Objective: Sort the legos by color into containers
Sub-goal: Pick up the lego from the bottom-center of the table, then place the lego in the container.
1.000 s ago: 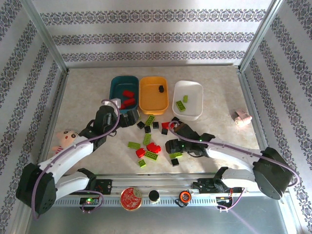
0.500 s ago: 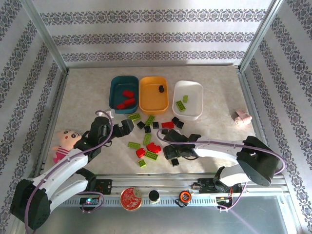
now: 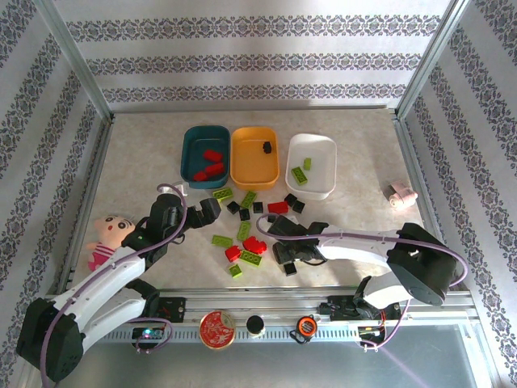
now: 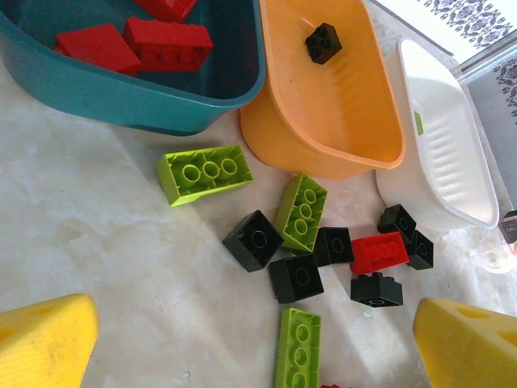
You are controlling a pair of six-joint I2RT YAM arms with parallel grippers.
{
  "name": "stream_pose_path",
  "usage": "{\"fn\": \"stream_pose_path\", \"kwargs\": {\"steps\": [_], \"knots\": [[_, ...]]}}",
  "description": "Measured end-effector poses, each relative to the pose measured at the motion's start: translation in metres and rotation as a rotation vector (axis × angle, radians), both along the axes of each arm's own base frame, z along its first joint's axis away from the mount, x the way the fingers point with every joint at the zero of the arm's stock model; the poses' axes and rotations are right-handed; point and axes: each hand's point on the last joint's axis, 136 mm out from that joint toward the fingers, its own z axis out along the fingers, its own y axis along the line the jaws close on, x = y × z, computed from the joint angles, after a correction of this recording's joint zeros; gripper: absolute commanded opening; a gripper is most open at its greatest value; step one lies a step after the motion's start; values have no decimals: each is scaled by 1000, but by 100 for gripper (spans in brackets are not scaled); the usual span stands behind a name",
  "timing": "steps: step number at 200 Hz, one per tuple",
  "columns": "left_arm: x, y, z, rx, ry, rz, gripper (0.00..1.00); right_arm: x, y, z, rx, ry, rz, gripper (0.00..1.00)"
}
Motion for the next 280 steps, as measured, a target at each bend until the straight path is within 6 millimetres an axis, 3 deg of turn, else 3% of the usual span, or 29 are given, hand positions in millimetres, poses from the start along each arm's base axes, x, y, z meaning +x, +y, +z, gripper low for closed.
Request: {"fn": "stream_pose_path", "kwargs": {"steps": [27, 51, 76, 106, 135, 164, 190, 205, 223, 246, 280], "knots": [[-2, 2, 2, 2, -3, 5, 100, 7, 2, 7, 13, -17, 6, 54], [-4, 4, 6, -1, -16, 10, 100, 28, 9, 37, 83, -88, -9, 54], [-7, 6, 8, -4, -24, 11, 100, 61, 7, 81, 166, -194, -52, 53], [-9, 8, 6, -1, -26, 17, 100, 111, -14, 131, 226, -324, -151, 52], [-11, 9, 1, 4, -14, 17, 100, 152, -37, 160, 252, -418, -248, 52], [-13, 10, -2, 6, -8, 17, 100, 199, -51, 157, 242, -417, -328, 52], [-16, 11, -4, 10, -1, 16, 100, 235, -64, 129, 208, -368, -389, 53], [-17, 12, -5, 9, -3, 16, 100, 249, -70, 110, 190, -330, -413, 61], [-19, 13, -7, 9, -1, 16, 100, 260, -75, 91, 185, -286, -434, 72], [-22, 14, -9, 10, 0, 16, 100, 267, -78, 75, 182, -247, -444, 78], [-23, 15, -9, 12, 4, 16, 100, 262, -75, 82, 203, -246, -430, 79]]}}
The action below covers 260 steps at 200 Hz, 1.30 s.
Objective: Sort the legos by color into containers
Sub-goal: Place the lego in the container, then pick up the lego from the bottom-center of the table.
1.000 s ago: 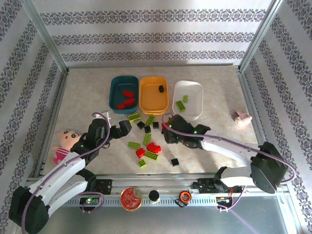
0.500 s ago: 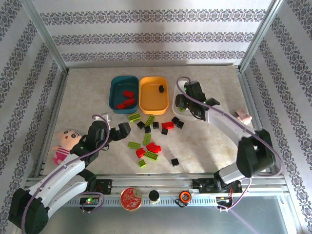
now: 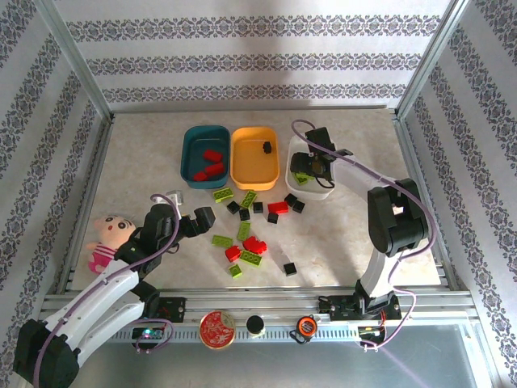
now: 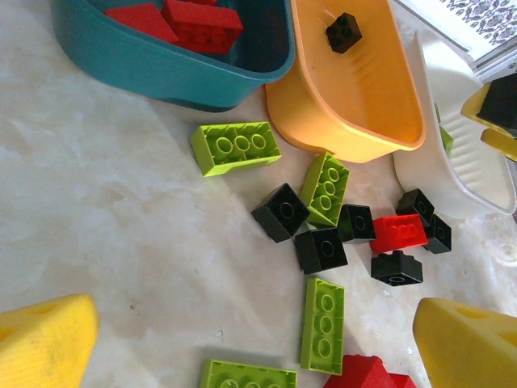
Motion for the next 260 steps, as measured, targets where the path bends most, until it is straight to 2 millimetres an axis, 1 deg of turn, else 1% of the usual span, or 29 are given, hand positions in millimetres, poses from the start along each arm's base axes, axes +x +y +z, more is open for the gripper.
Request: {"fn": "stream_pose_path", "kwargs": {"steps": [11, 23, 39, 54, 74, 81, 95, 111, 128, 141, 156, 180, 201, 232, 245, 260], "knots": [[0, 0, 0, 0, 0, 0, 100, -10, 2, 6, 12, -9, 13, 79], [0, 0, 0, 0, 0, 0, 100, -31, 6, 11, 25, -13, 36, 79], [0, 0, 0, 0, 0, 1, 100, -69, 20, 16, 38, -14, 98, 79], [0, 0, -2, 2, 3, 1, 100, -109, 38, 12, 43, 4, 178, 79], [-2, 1, -6, 5, 10, 1, 100, -169, 56, -5, 33, 68, 290, 78], [-2, 1, -7, 7, 13, 1, 100, -190, 59, -13, 26, 100, 323, 77], [-3, 1, -9, 9, 18, 1, 100, -225, 62, -28, 8, 164, 374, 75], [-2, 1, -10, 9, 19, 1, 100, -258, 64, -44, -16, 237, 418, 73], [0, 0, -10, 7, 14, 1, 100, -285, 68, -57, -40, 298, 458, 72], [1, -1, -10, 7, 14, 0, 100, -297, 72, -63, -54, 326, 482, 71], [2, -1, -11, 8, 16, 0, 100, -305, 74, -69, -72, 349, 498, 68], [2, -1, -12, 7, 20, 2, 100, -312, 75, -79, -102, 384, 506, 58], [1, -1, -13, 6, 22, 2, 100, -310, 72, -81, -128, 389, 494, 48], [-1, 1, -21, 10, 37, 5, 100, -309, 67, -82, -152, 386, 478, 33], [-2, 1, -24, 10, 43, 6, 100, -308, 70, -79, -138, 372, 482, 30], [-3, 0, -24, 8, 45, 2, 100, -305, 76, -70, -116, 338, 502, 27]]}}
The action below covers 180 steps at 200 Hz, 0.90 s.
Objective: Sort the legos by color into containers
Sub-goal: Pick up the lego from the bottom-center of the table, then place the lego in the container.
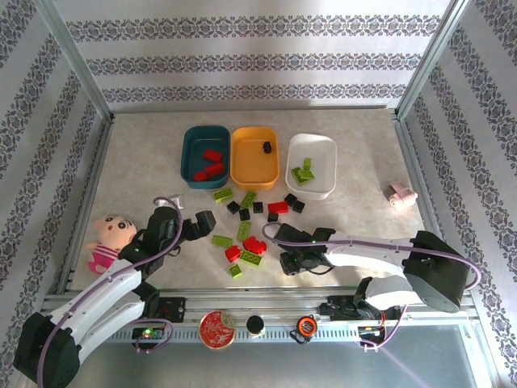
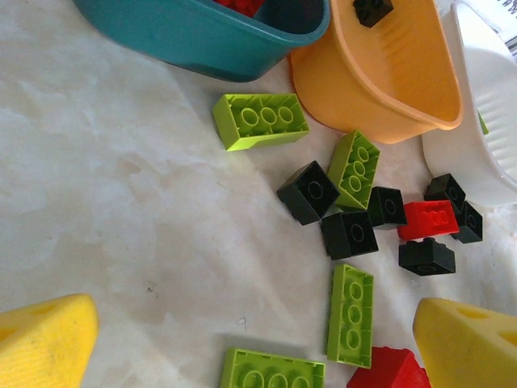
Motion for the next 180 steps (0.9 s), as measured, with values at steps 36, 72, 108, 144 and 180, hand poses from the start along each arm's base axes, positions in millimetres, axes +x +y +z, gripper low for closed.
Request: {"fn": "stream_pose_path", "kwargs": {"steps": [36, 72, 108, 144, 180], "knots": [[0, -1, 0, -3, 1, -6, 100, 40, 18, 46, 122, -112, -23, 26], [-1, -2, 0, -6, 2, -9, 100, 116, 32, 92, 217, -254, -91, 27], [-1, -2, 0, -6, 4, -12, 100, 215, 50, 111, 244, -353, -157, 28], [-1, -2, -4, 1, 18, -12, 100, 299, 67, 103, 238, -386, -193, 43], [-2, -3, -15, 29, 58, -28, 100, 331, 68, 77, 211, -356, -203, 70]]}}
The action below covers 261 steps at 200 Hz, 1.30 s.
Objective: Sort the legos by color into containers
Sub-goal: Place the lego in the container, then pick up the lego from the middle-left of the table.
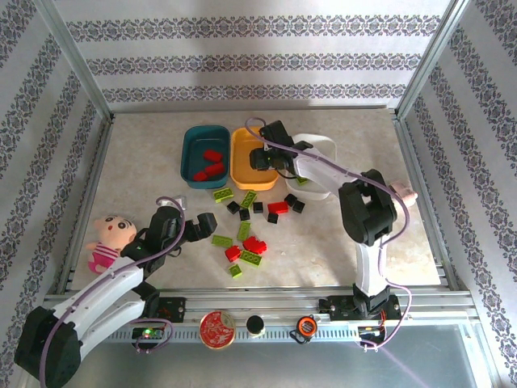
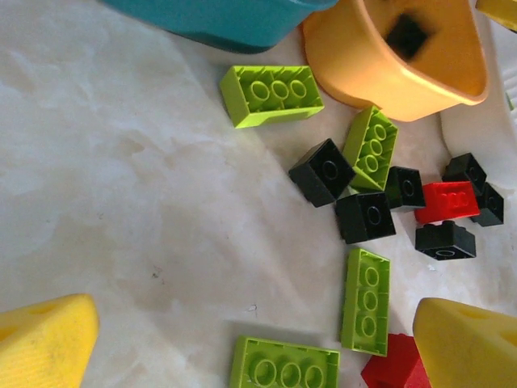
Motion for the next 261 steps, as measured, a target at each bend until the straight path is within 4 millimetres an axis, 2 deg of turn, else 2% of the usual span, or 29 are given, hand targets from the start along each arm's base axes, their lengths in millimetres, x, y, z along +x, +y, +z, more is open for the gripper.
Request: {"fn": "stream_pose_path", "kwargs": {"steps": [13, 32, 53, 78, 109, 146, 170, 212, 233, 261], "knots": [[1, -3, -3, 15, 21, -22, 99, -3, -2, -3, -6, 18, 3, 72], [5, -12, -7, 41, 54, -64, 97, -11, 0, 5, 4, 8, 14, 72], [2, -33, -9, 90, 67, -150, 98, -35, -1, 17, 12, -3, 37, 72], [-11, -59, -19, 159, 85, -262, 96, -67, -8, 27, 26, -21, 56, 73], [-24, -78, -25, 251, 99, -358, 85, -102, -25, 20, 32, -8, 58, 73], [-42, -94, -22, 299, 88, -433, 74, -131, -44, 7, 34, 15, 38, 73], [-55, -97, -28, 327, 105, -468, 70, -140, -51, 4, 41, 21, 26, 73], [-63, -95, -49, 411, 147, -495, 61, -142, -53, 3, 47, 12, 17, 73], [-60, -102, -45, 428, 131, -503, 58, -143, -55, 4, 50, 8, 16, 73], [-64, -100, -53, 476, 145, -513, 56, -144, -58, 7, 56, 0, 11, 73]]}}
